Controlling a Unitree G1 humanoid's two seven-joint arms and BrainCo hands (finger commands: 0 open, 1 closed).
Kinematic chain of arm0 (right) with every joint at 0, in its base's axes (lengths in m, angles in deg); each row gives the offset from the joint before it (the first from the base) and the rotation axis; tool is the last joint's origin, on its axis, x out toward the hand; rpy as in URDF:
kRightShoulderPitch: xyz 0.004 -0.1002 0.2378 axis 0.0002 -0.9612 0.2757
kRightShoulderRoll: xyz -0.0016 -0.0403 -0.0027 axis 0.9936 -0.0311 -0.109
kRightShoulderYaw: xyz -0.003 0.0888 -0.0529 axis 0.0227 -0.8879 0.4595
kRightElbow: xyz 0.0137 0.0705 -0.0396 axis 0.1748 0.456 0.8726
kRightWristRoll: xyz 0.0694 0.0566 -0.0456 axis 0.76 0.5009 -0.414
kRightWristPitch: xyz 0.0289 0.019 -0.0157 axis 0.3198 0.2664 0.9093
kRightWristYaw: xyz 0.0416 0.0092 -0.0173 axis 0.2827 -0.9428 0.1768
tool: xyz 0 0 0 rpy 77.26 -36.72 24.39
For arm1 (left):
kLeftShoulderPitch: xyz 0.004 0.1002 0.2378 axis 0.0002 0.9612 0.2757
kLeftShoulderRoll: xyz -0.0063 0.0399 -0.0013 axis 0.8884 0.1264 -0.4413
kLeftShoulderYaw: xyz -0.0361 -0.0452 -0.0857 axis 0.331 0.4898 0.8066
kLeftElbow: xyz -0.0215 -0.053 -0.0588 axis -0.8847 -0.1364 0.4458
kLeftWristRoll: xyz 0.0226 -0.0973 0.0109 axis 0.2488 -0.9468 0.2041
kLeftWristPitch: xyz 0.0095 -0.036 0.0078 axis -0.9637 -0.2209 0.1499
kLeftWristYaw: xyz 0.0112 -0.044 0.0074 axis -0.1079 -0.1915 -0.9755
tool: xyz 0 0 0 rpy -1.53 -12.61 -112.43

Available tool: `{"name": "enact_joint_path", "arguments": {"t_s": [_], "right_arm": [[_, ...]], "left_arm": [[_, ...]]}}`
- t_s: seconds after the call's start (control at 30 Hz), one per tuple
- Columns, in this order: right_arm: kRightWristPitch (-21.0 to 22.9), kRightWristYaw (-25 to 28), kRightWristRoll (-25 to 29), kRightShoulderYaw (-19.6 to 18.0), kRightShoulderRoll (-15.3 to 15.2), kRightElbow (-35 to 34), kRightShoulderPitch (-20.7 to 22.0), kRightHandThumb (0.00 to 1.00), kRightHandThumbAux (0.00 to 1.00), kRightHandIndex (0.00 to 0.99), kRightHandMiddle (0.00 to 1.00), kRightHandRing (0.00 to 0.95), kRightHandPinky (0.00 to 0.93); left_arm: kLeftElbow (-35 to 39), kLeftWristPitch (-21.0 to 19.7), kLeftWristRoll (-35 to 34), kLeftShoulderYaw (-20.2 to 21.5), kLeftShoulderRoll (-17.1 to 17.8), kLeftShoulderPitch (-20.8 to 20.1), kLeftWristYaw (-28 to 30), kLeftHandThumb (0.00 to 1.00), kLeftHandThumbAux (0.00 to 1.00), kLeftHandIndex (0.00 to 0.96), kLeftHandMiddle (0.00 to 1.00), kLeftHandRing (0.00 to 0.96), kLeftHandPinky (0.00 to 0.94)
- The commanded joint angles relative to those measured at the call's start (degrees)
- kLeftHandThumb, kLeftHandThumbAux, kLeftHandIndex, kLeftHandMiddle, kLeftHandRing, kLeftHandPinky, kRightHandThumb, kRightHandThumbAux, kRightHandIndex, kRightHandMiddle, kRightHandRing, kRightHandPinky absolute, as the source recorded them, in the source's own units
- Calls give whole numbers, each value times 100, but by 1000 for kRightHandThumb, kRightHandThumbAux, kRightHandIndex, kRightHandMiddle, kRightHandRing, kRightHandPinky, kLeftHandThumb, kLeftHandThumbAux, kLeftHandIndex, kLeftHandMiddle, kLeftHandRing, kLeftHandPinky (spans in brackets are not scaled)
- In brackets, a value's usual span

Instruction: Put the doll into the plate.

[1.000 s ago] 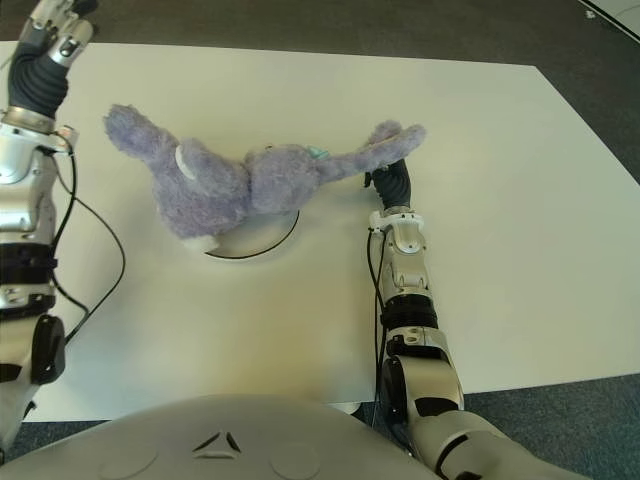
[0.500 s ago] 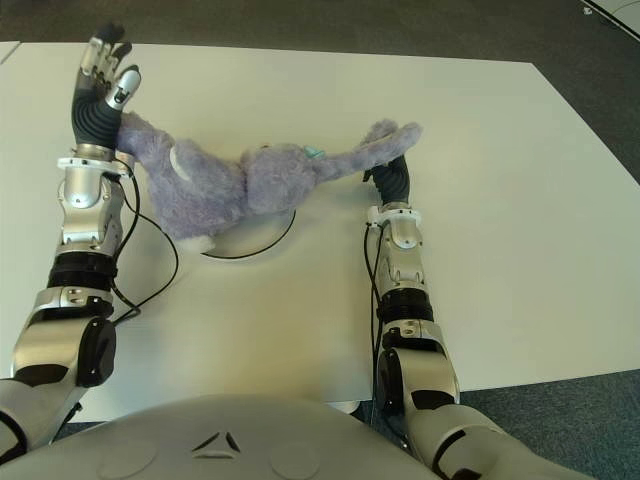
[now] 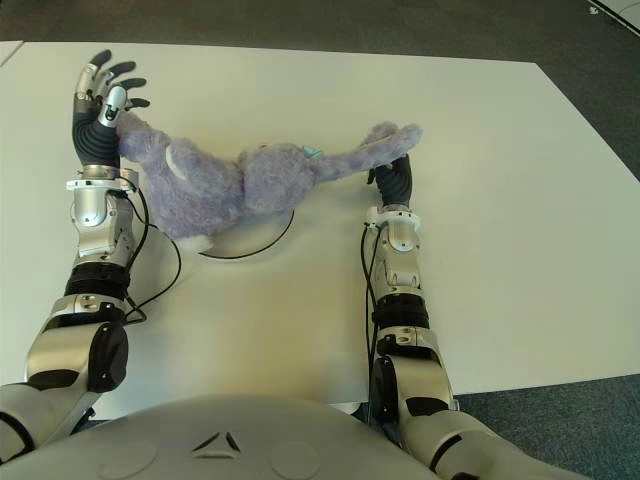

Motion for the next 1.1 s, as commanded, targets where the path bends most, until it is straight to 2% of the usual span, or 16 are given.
{"name": "enact_joint_path", "arguments": {"t_s": [0.03, 0.3, 0.8, 1.0, 1.1], "right_arm": [[301, -116, -26, 55, 219, 151, -654, 850, 674, 424, 583, 775, 742], [599, -184, -106, 114, 149, -110, -735, 849, 674, 425, 586, 778, 740], [758, -101, -99, 174, 101, -275, -831, 848, 674, 425, 586, 769, 729], [857, -81, -120, 188, 63, -315, -815, 848, 675, 424, 588, 766, 727], [875, -50, -88, 174, 62, -338, -818, 848, 675, 424, 588, 767, 727]], "left_arm": [[158, 10, 103, 33, -60, 229, -158, 142, 486, 233, 304, 351, 423], [539, -44, 390, 116, 12, 462, -547, 96, 528, 317, 376, 418, 455], [510, 19, 348, 318, 125, 527, -638, 84, 576, 348, 435, 458, 475], [369, -162, 358, 416, 204, 549, -737, 81, 632, 419, 512, 525, 536], [278, -211, 282, 477, 227, 541, -717, 58, 666, 464, 565, 583, 609]]}}
